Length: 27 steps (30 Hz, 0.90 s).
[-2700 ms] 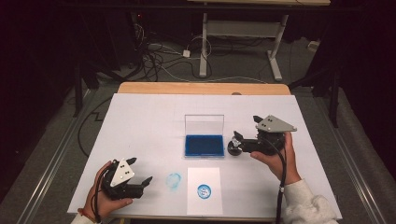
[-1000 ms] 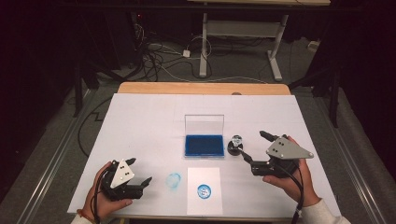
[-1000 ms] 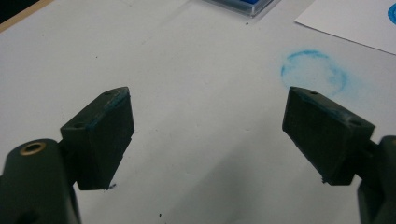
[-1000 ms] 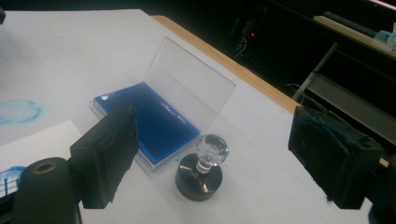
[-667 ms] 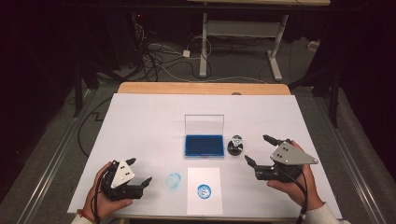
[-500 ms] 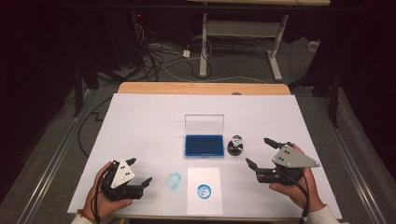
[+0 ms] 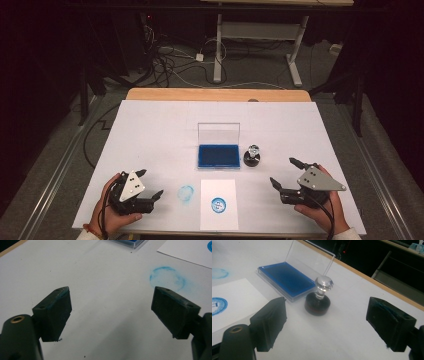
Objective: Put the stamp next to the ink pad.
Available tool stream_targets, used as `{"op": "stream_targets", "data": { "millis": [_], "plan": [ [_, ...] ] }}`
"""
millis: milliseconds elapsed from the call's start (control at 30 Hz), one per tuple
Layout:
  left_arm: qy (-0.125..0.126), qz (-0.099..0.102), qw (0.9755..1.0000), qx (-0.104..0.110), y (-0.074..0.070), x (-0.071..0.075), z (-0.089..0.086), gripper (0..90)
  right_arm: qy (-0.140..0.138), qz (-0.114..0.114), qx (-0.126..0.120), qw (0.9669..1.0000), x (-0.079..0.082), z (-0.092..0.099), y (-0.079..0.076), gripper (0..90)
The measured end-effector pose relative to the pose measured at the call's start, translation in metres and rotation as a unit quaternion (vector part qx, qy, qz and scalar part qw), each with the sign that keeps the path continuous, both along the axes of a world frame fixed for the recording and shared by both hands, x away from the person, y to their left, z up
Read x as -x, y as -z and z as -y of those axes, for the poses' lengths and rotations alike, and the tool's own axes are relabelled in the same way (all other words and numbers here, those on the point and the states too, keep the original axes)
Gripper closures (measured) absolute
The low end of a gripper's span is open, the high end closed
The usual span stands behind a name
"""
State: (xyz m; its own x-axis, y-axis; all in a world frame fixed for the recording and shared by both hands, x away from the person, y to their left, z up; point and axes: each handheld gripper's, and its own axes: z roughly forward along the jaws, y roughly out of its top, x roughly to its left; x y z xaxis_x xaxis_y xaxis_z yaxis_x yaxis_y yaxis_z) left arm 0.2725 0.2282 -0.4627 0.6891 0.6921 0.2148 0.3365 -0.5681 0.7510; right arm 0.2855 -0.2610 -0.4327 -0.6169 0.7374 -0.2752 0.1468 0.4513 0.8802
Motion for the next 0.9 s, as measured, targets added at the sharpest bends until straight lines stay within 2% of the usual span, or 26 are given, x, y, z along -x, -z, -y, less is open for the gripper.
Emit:
{"op": "stream_targets", "data": {
  "millis": [67, 167, 267, 300, 367, 467, 500, 633, 900],
  "plan": [
    [-0.001, -0.007, 1.0000, 0.002, 0.000, 0.000, 0.000, 16.3, 0.007, -0.006, -0.007, 0.9999, 0.002, 0.004, 0.006, 16.8],
    [-0.001, -0.005, 1.0000, 0.002, 0.000, 0.000, 0.001, 16.3, 0.015, -0.004, 0.007, 0.9998, 0.005, 0.011, 0.015, 16.5],
    [0.002, 0.001, 1.0000, -0.004, 0.000, 0.000, 0.001, 16.3, 0.028, -0.016, 0.003, 0.9995, 0.008, 0.018, 0.023, 16.4],
    [0.001, -0.005, 1.0000, -0.002, 0.001, 0.001, 0.001, 16.3, 0.030, -0.023, 0.004, 0.9993, 0.009, 0.020, 0.026, 16.4],
    [0.000, -0.005, 1.0000, -0.002, 0.001, 0.001, 0.001, 16.3, 0.034, -0.029, 0.009, 0.9989, 0.010, 0.023, 0.029, 16.4],
    [-0.002, -0.005, 1.0000, -0.001, 0.001, 0.001, 0.001, 16.3, 0.035, -0.030, 0.004, 0.9989, 0.010, 0.025, 0.030, 16.4],
    [-0.001, 0.000, 1.0000, -0.005, 0.001, 0.000, 0.001, 16.3, 0.033, -0.029, 0.000, 0.9990, 0.010, 0.024, 0.029, 16.3],
    [0.000, 0.003, 1.0000, -0.008, 0.001, 0.000, 0.002, 16.3, 0.028, -0.023, 0.003, 0.9993, 0.011, 0.022, 0.029, 16.1],
    [0.002, -0.004, 1.0000, -0.005, 0.002, 0.003, 0.002, 16.3, 0.031, -0.012, -0.002, 0.9994, 0.013, 0.020, 0.025, 16.2]
  ]
}}
